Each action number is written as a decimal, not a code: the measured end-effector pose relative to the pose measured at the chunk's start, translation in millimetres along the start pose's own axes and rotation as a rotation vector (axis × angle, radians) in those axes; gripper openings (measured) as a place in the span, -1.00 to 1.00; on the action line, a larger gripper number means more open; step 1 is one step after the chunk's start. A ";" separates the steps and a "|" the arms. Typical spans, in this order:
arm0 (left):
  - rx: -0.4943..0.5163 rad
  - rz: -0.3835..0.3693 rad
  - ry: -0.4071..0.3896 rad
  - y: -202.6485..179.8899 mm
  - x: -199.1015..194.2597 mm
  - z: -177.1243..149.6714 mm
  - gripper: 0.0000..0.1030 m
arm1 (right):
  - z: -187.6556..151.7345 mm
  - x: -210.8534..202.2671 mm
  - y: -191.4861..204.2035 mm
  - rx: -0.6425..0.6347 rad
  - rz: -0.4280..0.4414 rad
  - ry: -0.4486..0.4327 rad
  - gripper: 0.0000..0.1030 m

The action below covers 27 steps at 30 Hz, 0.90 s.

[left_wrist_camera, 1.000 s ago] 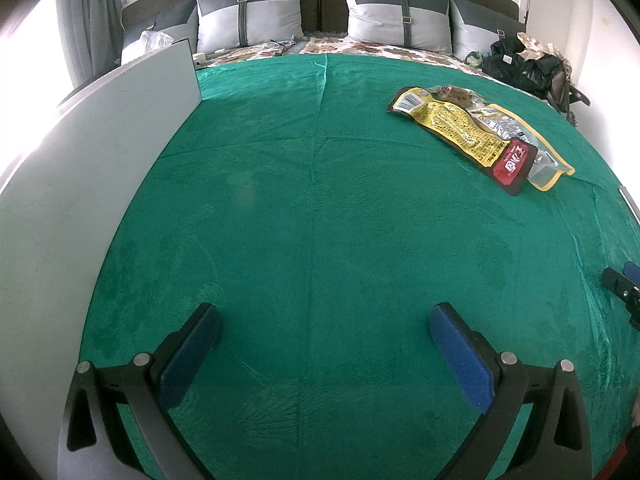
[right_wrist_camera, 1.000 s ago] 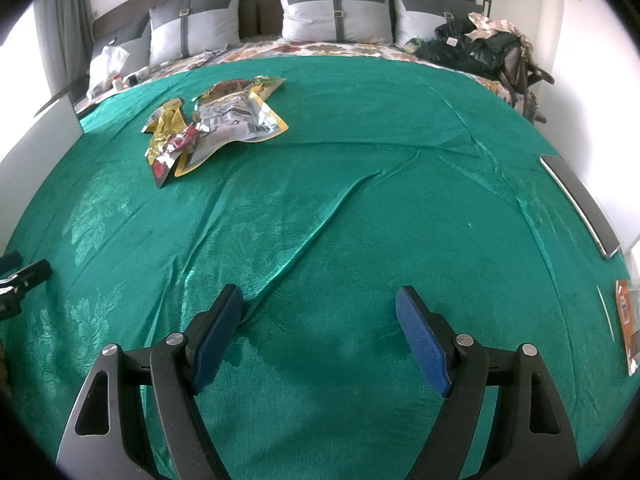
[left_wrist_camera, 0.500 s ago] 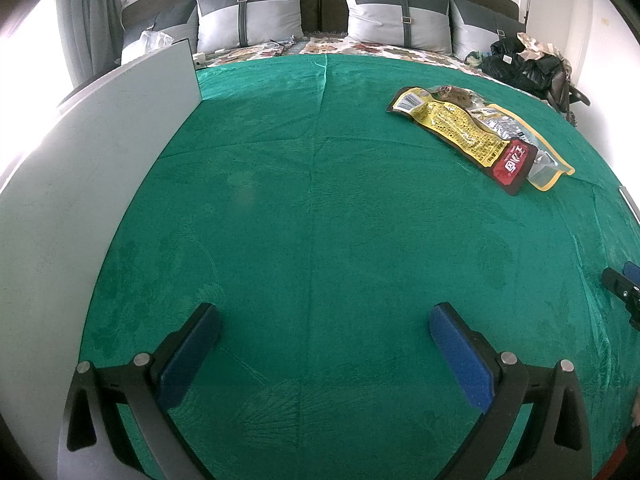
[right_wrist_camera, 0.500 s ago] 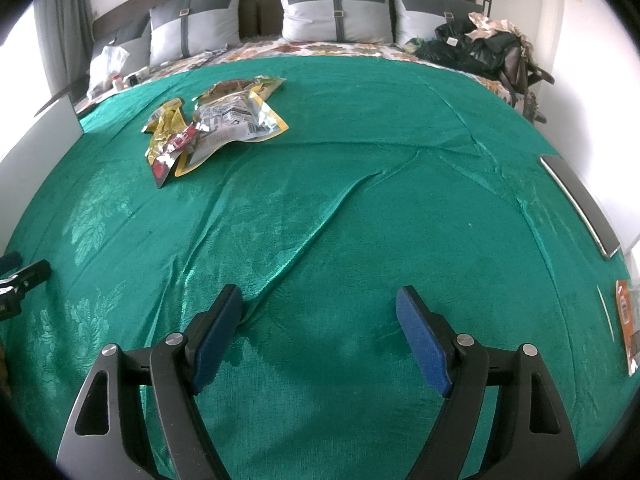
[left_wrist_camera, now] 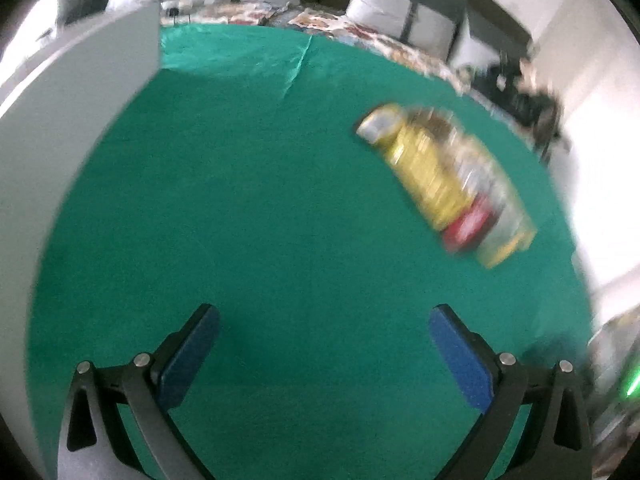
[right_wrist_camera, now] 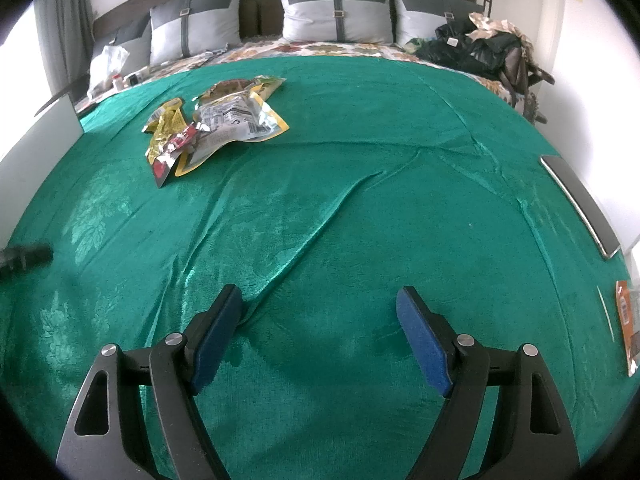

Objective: Organize snacks
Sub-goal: 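Grasp the yellow barcode bag with red end using the left tool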

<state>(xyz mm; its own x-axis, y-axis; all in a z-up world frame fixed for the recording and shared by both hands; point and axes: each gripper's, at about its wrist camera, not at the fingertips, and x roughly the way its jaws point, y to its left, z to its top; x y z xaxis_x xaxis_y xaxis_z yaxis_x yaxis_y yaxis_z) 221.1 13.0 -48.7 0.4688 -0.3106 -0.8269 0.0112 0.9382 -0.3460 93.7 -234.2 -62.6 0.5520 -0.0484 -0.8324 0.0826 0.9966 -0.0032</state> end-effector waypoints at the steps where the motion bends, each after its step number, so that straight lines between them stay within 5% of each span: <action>1: -0.032 -0.019 0.003 -6.1 4.7 14.3 0.99 | 0.0 0.0 0.0 0.000 0.000 0.000 0.59; 6: -0.103 -0.017 0.045 -44.5 47.4 73.5 0.99 | -0.4 -0.1 -0.1 -0.002 0.005 0.000 0.61; 14: 0.079 0.244 0.036 -84.8 105.1 87.6 0.95 | -0.8 1.5 1.8 -0.009 0.011 0.001 0.62; 16: 0.168 0.292 0.016 -87.8 104.3 79.8 0.59 | -0.8 1.9 2.4 -0.009 0.011 0.001 0.62; 19: 0.277 0.235 -0.011 -84.2 90.5 68.8 -0.05 | -1.3 2.0 2.7 -0.010 0.011 0.000 0.61; 27: 0.227 0.158 0.023 -1.9 25.0 20.6 -0.18 | -1.2 2.0 2.8 -0.010 0.009 0.001 0.61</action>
<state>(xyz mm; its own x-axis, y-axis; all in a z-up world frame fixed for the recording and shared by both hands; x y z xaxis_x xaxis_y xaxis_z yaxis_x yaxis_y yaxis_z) 250.9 6.5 -59.6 0.4607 -0.1589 -0.8732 0.1384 0.9847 -0.1061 94.0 -231.5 -64.9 0.5519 -0.0397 -0.8329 0.0695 0.9976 -0.0015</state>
